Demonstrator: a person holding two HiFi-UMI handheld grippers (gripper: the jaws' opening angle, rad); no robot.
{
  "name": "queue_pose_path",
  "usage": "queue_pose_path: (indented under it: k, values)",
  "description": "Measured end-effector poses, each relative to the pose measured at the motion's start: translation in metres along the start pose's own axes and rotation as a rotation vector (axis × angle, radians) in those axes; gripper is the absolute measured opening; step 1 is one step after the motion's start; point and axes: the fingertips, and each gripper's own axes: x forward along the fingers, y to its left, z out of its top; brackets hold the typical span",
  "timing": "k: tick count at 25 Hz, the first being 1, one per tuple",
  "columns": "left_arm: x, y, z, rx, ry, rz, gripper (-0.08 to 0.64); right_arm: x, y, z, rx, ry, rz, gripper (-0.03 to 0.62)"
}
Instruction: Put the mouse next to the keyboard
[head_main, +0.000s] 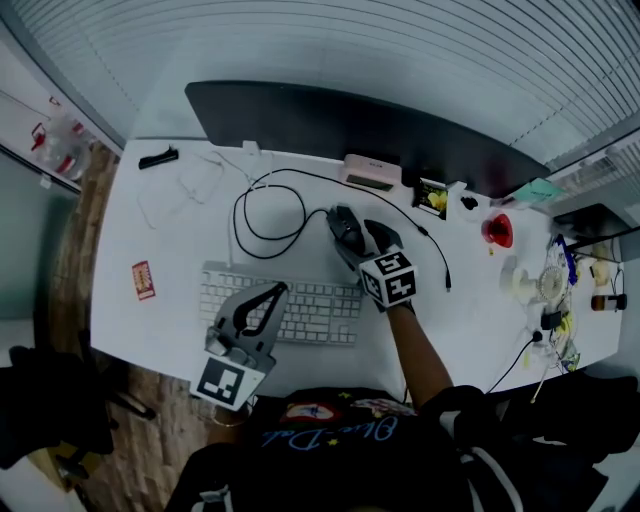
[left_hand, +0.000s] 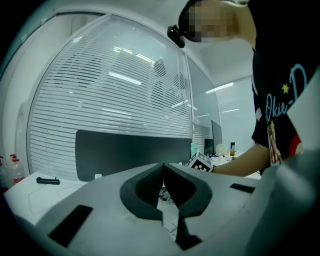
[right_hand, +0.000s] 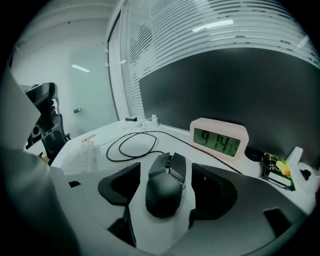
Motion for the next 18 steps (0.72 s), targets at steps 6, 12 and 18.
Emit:
queue_pose_path:
  k: [6,12,18]
  values:
    - [0.002,0.004,-0.007,-0.023,0.011,-0.003,0.000,0.017,-0.002,-0.010,-0.031,0.052,0.011,0.282]
    - [0.000,0.008,-0.010,-0.035,0.013,0.006,0.000,0.029,-0.002,-0.018,-0.040,0.084,0.012,0.282]
    - [-0.002,0.010,-0.013,-0.043,0.014,0.009,0.000,0.029,-0.006,-0.019,-0.045,0.084,-0.018,0.281]
